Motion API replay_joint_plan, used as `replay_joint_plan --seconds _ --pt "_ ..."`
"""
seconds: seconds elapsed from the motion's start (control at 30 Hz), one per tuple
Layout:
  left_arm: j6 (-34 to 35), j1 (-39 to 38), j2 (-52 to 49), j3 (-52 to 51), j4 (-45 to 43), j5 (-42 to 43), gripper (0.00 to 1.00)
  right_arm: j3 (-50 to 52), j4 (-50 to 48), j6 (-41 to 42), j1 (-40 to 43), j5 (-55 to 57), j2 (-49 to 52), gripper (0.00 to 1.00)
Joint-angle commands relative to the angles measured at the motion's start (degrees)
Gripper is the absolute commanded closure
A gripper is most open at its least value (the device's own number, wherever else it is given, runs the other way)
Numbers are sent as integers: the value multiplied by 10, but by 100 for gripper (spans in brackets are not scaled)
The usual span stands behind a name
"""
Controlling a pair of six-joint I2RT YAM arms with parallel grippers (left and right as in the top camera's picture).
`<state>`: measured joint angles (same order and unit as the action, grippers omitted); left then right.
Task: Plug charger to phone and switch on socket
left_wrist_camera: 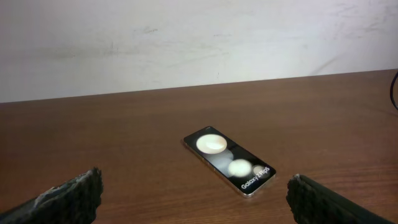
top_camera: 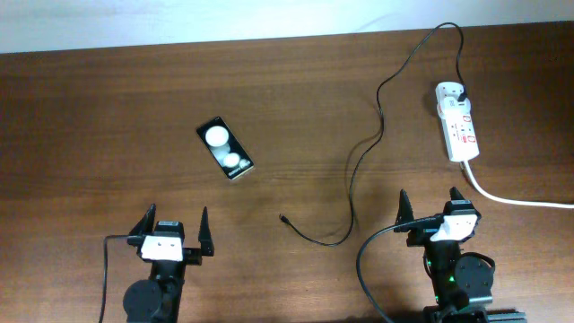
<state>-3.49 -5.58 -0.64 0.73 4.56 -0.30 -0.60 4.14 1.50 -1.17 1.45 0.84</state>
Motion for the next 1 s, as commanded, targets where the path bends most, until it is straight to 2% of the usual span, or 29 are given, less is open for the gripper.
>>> replay_joint_plan --seconds 0.0,0.33,0.5,0.97 --pt "-7 3 2 -2 2 -6 1 3 4 2 -3 -2 -5 1" --pt "-7 3 2 -2 -3 -6 1 3 4 2 -3 -2 -5 1" --pt "-7 3 2 -2 -90 14 1 3 4 2 -3 -2 -5 1" --pt "-7 3 2 -2 -49 26 1 3 4 2 -3 -1 -5 2"
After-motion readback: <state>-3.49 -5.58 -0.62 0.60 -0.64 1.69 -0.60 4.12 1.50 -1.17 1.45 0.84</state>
